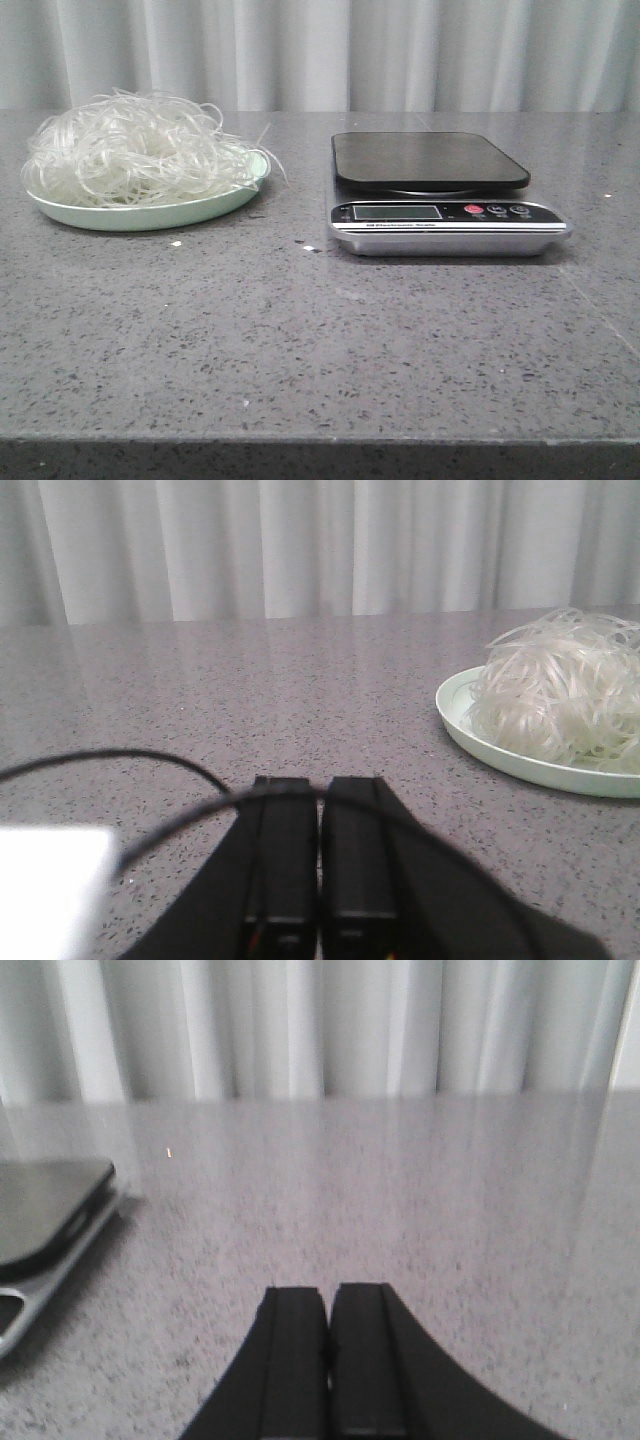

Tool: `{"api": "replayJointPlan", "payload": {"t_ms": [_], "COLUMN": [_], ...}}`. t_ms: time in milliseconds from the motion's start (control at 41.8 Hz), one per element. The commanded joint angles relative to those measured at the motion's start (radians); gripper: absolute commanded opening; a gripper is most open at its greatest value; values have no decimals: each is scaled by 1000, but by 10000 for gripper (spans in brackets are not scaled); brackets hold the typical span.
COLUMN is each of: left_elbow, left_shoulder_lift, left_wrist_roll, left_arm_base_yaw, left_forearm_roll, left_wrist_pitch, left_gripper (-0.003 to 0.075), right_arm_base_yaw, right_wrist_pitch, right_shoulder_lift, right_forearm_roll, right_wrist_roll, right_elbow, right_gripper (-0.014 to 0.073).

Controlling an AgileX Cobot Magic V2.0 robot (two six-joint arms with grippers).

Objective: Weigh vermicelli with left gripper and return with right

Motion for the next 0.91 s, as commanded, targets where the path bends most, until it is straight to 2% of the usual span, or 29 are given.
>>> {"api": "replayJointPlan", "payload": {"t_ms": [0,885], "left_elbow": [7,7], "left_shoulder_lift": [-20,-20], "left_wrist_roll": [-3,-3], "left_arm_base_yaw": [-8,-8], "left_forearm_roll": [-2,-2], "left_wrist_pitch": [-73,-75], "left_gripper": [136,137], "right_arm_base_yaw": [-1,1], "right_wrist_pitch": [-44,-26], "right_shoulder_lift": [-38,-43], "right_forearm_roll": [-1,1], "right_wrist_roll": [-9,-9], "right_elbow": [-7,-6], "right_gripper": [151,151]}}
